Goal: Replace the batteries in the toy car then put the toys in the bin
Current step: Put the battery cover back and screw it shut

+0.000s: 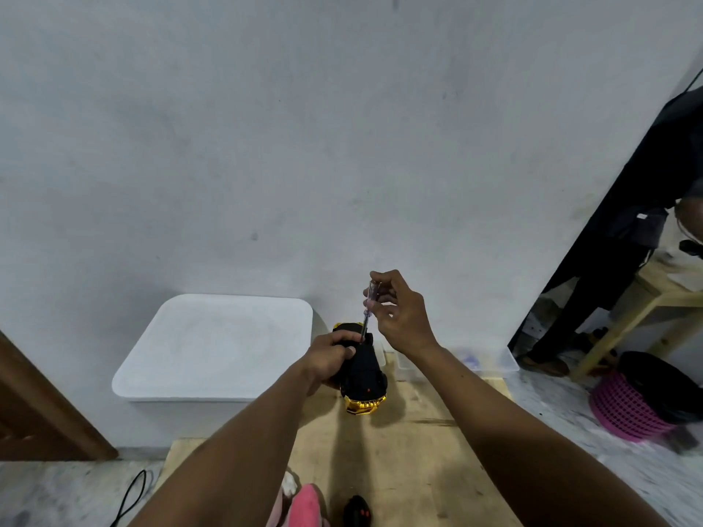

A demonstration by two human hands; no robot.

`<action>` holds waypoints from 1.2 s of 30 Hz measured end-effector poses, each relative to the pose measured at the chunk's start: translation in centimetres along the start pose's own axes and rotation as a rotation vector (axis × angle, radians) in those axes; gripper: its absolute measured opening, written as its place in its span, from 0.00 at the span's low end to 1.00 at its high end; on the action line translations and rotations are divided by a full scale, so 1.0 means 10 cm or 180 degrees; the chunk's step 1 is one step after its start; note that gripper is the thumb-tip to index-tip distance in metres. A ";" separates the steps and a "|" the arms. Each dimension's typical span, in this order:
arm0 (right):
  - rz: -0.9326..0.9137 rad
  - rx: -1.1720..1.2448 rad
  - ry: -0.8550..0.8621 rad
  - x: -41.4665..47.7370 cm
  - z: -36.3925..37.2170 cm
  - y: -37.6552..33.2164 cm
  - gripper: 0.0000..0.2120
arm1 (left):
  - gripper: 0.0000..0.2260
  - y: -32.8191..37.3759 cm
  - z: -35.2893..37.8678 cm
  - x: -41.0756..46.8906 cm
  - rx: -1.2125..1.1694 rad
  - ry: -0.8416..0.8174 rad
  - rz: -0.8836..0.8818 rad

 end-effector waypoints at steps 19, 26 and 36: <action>-0.0006 -0.0006 0.0050 -0.03 -0.03 0.00 0.19 | 0.15 -0.01 -0.08 -0.04 -0.0074 0.0133 -0.0027; 0.0016 0.0049 -0.0081 -0.04 0.04 0.00 0.22 | 0.15 -0.04 -0.06 -0.04 -0.0049 0.0113 -0.0022; 0.0058 0.0045 -0.0051 -0.06 0.07 0.00 0.21 | 0.15 -0.03 -0.03 -0.06 -0.0010 0.0023 -0.0029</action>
Point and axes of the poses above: each hand's wrist, its own x-axis towards the middle knuckle, its own z-axis out of the palm, y = z × x, the point moved 5 cm from there along x, towards the middle knuckle, and after that the axes turned 9 degrees about z, right-handed, at the moved point
